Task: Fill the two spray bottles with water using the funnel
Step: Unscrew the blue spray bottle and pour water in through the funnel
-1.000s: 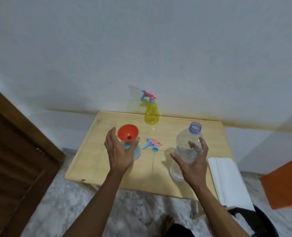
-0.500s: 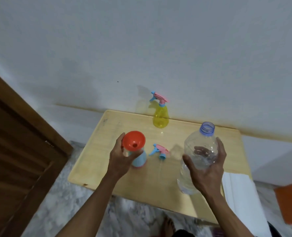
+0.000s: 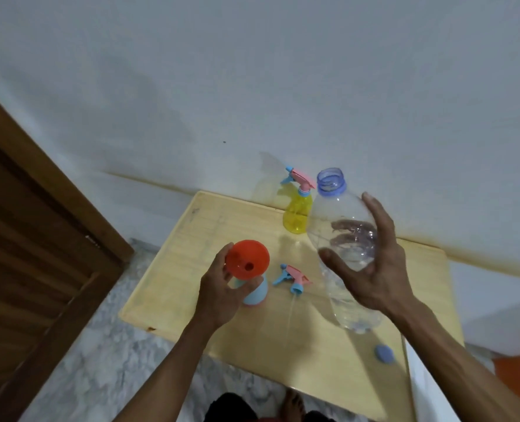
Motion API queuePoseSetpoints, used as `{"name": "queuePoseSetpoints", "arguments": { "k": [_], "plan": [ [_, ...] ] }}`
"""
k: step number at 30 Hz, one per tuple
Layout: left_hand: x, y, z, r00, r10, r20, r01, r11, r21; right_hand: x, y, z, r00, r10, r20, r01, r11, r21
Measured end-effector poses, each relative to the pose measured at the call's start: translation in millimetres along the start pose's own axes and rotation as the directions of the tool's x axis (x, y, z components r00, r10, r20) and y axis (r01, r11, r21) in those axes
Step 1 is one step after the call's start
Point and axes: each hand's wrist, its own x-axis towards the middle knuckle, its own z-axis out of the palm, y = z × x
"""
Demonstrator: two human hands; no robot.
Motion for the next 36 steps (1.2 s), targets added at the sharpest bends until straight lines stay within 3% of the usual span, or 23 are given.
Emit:
{"name": "queuePoseSetpoints", "arguments": {
  "k": [7,11,22,36],
  "plan": [
    [2.7,-0.5,-7.0,0.998,0.013,0.063,-0.012,1.000,-0.009,26.0,-1.4,1.7,0.915,0.056,0.399,0.036,0.975,-0.221],
    [5.6,-4.1,-11.6,0.996,0.050,0.079,-0.050,0.999,0.004,27.0,1.0,6.9,0.841,0.125,0.527,0.076,0.936,-0.344],
    [8.4,-1.6,-18.6,0.983,0.109,0.148,-0.101,0.993,-0.060,12.5,7.4,13.8,0.699,0.325,0.637,0.195,0.771,-0.607],
    [12.1,1.5,-24.7,0.968,0.108,0.226,-0.096,0.994,-0.060,14.0,6.7,18.8,0.686,0.348,0.639,0.253,0.709,-0.658]
  ]
}}
